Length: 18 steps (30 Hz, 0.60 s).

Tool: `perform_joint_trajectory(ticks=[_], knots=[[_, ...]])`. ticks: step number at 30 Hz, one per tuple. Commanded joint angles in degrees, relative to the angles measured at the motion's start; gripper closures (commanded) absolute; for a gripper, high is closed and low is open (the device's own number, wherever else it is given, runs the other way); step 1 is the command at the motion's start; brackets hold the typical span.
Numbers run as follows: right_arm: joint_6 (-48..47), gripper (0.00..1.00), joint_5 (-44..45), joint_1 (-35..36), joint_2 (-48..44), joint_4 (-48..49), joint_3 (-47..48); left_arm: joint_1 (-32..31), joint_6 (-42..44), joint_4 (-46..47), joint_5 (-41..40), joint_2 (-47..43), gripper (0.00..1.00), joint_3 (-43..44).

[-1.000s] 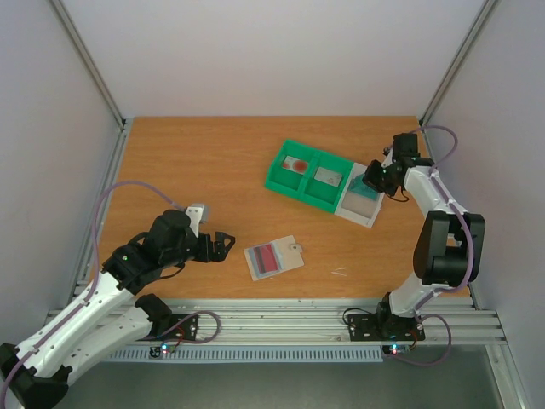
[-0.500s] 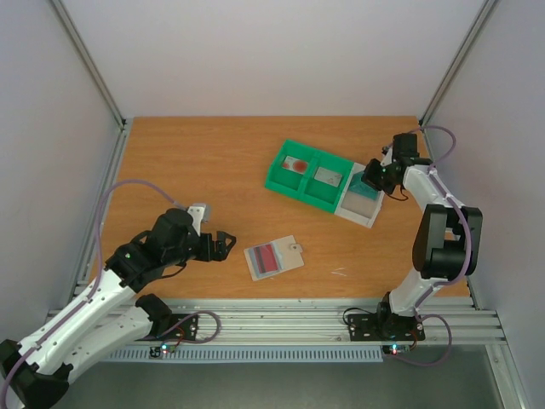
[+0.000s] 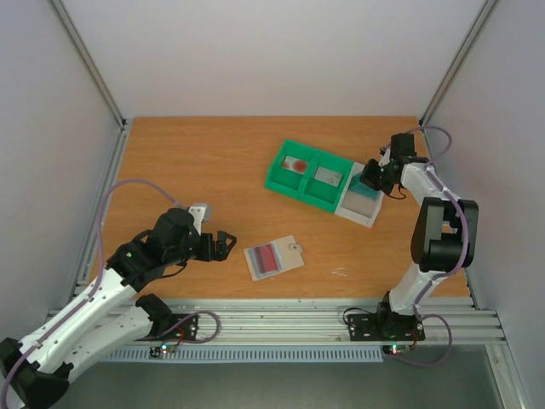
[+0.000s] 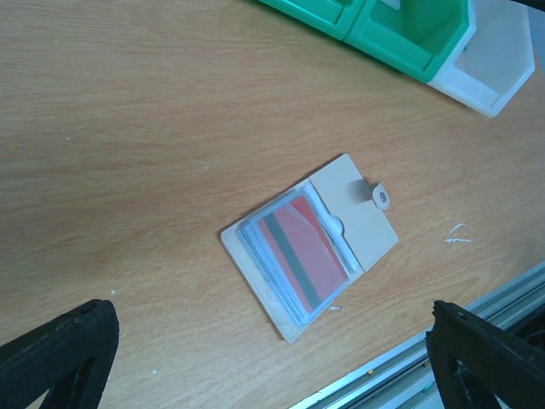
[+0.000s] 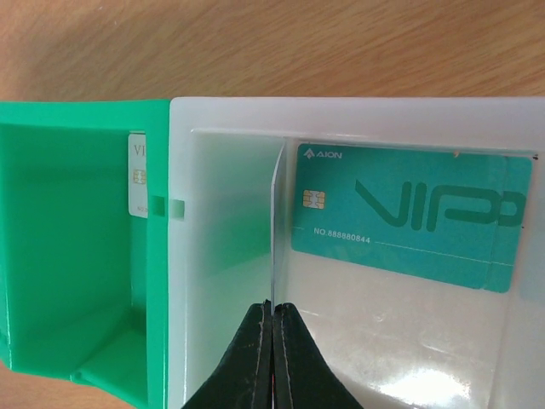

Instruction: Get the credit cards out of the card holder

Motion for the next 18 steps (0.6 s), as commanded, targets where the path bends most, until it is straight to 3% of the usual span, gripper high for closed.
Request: perform_joint_trajectory(ticks=[1,18], knots=[[-1.39,0.97,0.34,-0.46,1.77,0.46,2.87,0.02,0.29,2.26,-0.03,0.32,0.01,1.08],[-3.32,0.92,5.83,-0.46,3.77,-3.74,6.54,0.06,0.11,1.16,-0.12,-0.47,0.01,1.7]])
